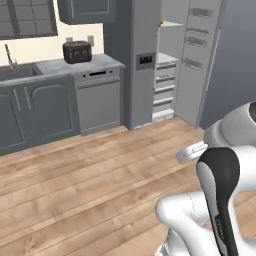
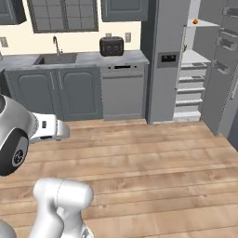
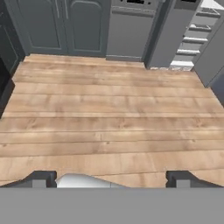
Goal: Pick up the pear and tangerine from the fridge and place one fruit on each plate on the dining counter.
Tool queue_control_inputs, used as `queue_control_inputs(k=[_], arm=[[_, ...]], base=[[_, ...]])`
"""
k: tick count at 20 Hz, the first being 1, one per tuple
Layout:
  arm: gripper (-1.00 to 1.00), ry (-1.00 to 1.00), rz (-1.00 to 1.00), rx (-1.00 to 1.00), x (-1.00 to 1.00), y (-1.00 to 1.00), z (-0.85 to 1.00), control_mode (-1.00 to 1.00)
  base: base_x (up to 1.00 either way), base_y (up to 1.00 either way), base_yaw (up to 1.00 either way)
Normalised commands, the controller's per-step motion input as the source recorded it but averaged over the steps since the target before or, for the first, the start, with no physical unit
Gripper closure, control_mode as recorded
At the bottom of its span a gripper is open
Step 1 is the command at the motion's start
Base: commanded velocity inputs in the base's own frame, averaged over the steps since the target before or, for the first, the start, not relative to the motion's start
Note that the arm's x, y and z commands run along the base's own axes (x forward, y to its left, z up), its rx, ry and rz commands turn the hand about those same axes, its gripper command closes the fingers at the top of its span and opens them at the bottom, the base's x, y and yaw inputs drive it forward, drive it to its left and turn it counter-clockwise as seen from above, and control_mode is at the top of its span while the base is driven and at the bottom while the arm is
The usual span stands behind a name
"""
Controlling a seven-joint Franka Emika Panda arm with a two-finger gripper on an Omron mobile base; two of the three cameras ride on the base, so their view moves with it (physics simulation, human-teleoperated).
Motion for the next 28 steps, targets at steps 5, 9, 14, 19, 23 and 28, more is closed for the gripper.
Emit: queue_control_inputs(k=[5, 9, 14, 19, 23, 28], arm=[[-1.0, 0.0, 0.0, 0.0, 0.0, 0.0, 0.0, 1.0], [-1.0, 0.0, 0.0, 0.0, 0.0, 0.0, 0.0, 1.0], [-1.0, 0.0, 0.0, 0.0, 0.0, 0.0, 0.0, 1.0], [-1.0, 0.0, 0.0, 0.0, 0.0, 0.0, 0.0, 1.0], [-1.0, 0.0, 0.0, 0.0, 0.0, 0.0, 0.0, 1.0], [-1.0, 0.0, 0.0, 0.0, 0.0, 0.0, 0.0, 1.0]], base=[[0.82, -0.71, 0.1], [0.9, -0.65, 0.06], [0.95, -0.54, 0.03], [0.99, -0.5, 0.01], [0.89, -0.44, 0.0], [0.82, -0.33, 0.0]])
